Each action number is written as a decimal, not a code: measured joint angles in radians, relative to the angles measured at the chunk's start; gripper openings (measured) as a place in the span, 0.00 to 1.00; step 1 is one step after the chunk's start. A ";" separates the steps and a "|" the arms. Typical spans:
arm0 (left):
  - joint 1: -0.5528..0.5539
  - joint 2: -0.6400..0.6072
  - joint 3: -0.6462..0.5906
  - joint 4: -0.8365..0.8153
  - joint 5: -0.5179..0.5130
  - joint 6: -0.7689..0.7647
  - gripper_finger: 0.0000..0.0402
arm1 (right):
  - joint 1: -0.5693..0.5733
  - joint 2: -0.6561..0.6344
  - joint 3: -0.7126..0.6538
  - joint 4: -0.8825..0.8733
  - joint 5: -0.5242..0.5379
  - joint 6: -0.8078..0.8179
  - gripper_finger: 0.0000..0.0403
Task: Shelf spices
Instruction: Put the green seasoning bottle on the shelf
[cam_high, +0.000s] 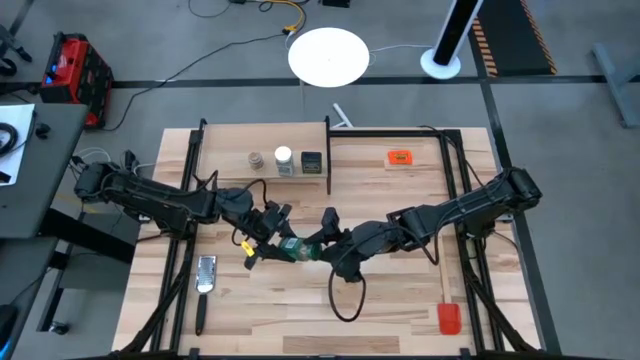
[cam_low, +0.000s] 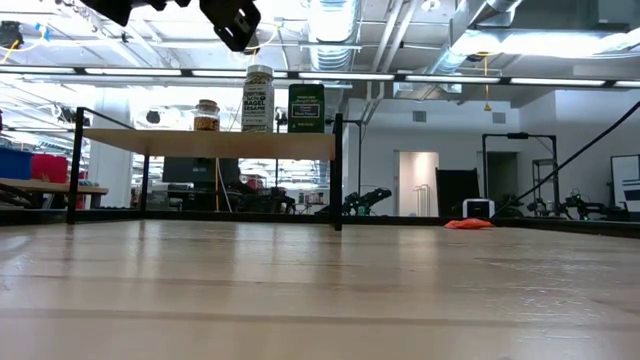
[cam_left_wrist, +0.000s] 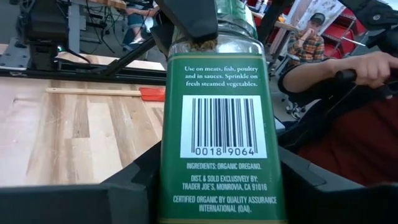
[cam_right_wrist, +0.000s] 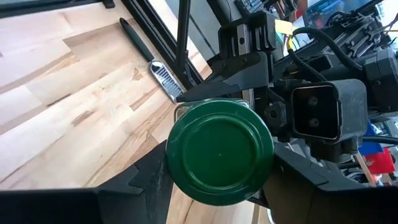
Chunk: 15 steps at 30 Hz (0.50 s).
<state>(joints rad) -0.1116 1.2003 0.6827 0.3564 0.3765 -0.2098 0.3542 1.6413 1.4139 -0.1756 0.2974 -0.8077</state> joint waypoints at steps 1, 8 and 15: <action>0.000 0.000 0.000 0.000 0.007 0.000 0.46 | 0.000 0.000 0.000 0.001 0.000 0.009 0.51; 0.002 -0.001 0.003 0.013 0.007 -0.004 0.46 | -0.005 0.002 0.062 -0.091 0.026 0.117 0.50; 0.004 -0.025 0.005 0.045 -0.024 0.004 0.46 | -0.040 0.003 0.193 -0.294 0.036 0.296 0.47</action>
<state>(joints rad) -0.1079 1.1757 0.6875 0.4012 0.3528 -0.2059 0.3145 1.6447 1.6066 -0.4699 0.3336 -0.5117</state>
